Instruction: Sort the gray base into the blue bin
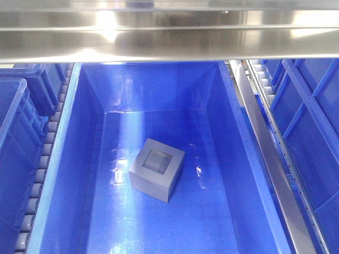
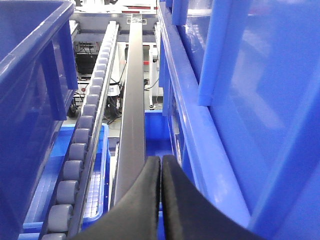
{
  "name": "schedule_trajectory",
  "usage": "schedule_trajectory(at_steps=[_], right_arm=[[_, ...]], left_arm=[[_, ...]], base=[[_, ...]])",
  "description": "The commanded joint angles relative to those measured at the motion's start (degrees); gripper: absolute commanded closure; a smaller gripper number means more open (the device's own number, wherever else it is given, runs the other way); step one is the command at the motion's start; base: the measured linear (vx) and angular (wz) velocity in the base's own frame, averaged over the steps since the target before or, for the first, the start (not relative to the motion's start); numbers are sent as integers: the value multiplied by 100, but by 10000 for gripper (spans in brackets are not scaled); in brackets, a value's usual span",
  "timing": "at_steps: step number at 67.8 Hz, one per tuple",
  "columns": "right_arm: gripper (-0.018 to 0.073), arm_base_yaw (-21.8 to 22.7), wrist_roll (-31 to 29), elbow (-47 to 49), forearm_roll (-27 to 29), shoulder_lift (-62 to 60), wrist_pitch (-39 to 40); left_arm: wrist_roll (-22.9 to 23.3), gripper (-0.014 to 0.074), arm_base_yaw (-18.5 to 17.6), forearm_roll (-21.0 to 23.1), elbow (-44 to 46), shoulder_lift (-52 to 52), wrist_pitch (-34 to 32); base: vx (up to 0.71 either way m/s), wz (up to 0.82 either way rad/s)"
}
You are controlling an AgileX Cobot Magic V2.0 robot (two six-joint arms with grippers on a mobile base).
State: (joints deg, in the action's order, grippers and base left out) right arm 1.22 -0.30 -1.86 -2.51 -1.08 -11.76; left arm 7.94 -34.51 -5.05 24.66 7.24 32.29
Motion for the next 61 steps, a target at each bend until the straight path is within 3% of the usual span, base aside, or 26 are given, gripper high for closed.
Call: schedule_trajectory(at_steps=[1,12,16,61], right_arm=[[564,37,-39,-26,-49,-40,466],[564,37,-39,-26,-49,-40,466],[564,37,-39,-26,-49,-40,453],[564,37,-39,-26,-49,-40,453]], left_arm=[[-113,376,9,282,108,26,-297],[-714,607,9,952,108,26,-377],[-794,606,9,1131,108,26,-416],[-741,605,-128,1129,108,31,-200]], base=[[0,0],[0,0],[0,0],[0,0]])
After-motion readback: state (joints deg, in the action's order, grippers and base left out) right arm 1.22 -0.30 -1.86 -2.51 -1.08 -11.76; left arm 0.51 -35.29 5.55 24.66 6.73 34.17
